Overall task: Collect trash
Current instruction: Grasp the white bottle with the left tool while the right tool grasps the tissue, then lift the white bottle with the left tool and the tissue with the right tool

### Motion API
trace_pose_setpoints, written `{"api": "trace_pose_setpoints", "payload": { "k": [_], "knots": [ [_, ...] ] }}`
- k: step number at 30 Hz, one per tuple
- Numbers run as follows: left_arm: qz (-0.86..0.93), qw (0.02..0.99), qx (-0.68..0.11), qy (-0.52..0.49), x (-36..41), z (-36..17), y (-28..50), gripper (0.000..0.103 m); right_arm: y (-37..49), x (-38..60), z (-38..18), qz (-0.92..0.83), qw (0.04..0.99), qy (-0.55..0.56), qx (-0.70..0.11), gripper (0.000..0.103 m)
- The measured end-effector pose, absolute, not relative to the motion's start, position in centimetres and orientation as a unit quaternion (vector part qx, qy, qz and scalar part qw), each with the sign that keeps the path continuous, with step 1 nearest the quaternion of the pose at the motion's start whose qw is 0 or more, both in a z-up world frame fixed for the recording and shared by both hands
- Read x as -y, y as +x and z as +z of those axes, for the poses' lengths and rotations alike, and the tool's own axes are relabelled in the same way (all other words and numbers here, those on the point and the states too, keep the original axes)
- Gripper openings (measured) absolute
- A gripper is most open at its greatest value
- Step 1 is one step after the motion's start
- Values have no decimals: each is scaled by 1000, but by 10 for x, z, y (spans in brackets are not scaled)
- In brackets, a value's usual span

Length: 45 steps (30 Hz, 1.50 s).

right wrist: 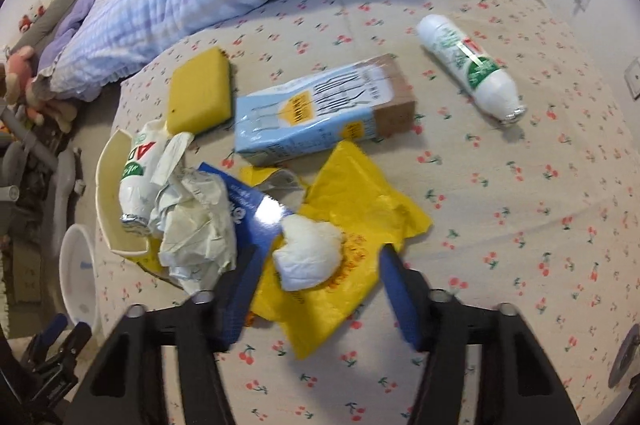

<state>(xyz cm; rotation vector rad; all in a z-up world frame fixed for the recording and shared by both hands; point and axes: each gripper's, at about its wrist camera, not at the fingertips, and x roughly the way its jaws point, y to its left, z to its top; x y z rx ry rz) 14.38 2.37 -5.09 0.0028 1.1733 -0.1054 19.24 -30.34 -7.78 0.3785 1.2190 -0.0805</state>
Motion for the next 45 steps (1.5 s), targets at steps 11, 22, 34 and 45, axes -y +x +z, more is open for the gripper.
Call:
{"api": "trace_pose_setpoints", "payload": {
  "k": [11, 22, 34, 45],
  "knots": [
    [-95, 845, -522, -70, 11, -25, 154, 90, 187, 303, -67, -2, 809, 195, -554, 23],
    [-173, 833, -520, -69, 90, -1, 208, 56, 163, 346, -46, 5, 821, 209, -531, 24],
    [-89, 810, -580, 9, 126, -41, 248, 45, 146, 393, -42, -4, 824, 225, -521, 24],
    [-81, 808, -582, 33, 133, -45, 243, 5, 141, 401, -38, -1, 825, 235, -514, 25]
  ]
}}
